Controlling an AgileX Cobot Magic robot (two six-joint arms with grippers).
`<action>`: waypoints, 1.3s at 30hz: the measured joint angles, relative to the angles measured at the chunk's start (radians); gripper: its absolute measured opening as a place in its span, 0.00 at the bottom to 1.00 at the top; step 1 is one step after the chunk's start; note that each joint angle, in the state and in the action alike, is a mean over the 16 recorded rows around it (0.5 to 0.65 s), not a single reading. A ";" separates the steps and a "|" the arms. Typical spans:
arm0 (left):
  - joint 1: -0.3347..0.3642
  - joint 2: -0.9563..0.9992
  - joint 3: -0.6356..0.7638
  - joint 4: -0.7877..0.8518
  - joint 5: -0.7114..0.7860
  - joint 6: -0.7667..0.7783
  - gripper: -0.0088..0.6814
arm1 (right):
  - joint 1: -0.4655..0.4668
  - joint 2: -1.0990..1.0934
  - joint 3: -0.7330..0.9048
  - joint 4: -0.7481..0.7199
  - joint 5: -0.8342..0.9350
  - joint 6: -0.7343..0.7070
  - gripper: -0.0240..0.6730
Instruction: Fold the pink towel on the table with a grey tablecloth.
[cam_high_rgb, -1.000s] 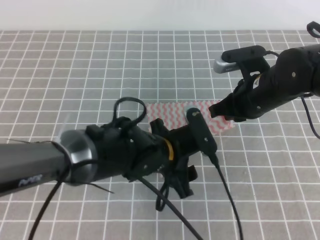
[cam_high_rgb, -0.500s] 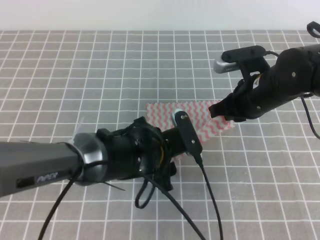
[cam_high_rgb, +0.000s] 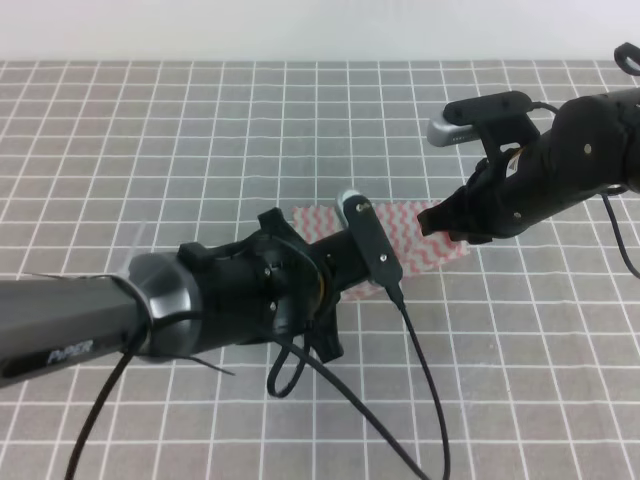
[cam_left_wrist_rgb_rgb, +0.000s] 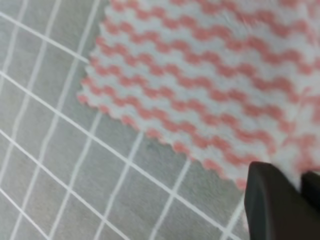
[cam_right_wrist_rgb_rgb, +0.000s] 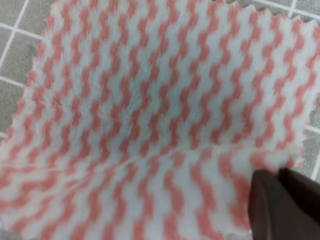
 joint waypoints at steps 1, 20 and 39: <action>0.000 -0.002 -0.003 0.000 -0.001 0.000 0.05 | 0.000 0.000 0.000 0.000 -0.001 0.000 0.01; 0.052 -0.001 -0.073 -0.011 -0.017 -0.045 0.01 | -0.004 0.012 0.000 -0.008 -0.012 0.028 0.01; 0.101 0.066 -0.112 -0.026 -0.072 -0.048 0.01 | -0.006 0.054 0.001 -0.014 -0.001 0.030 0.01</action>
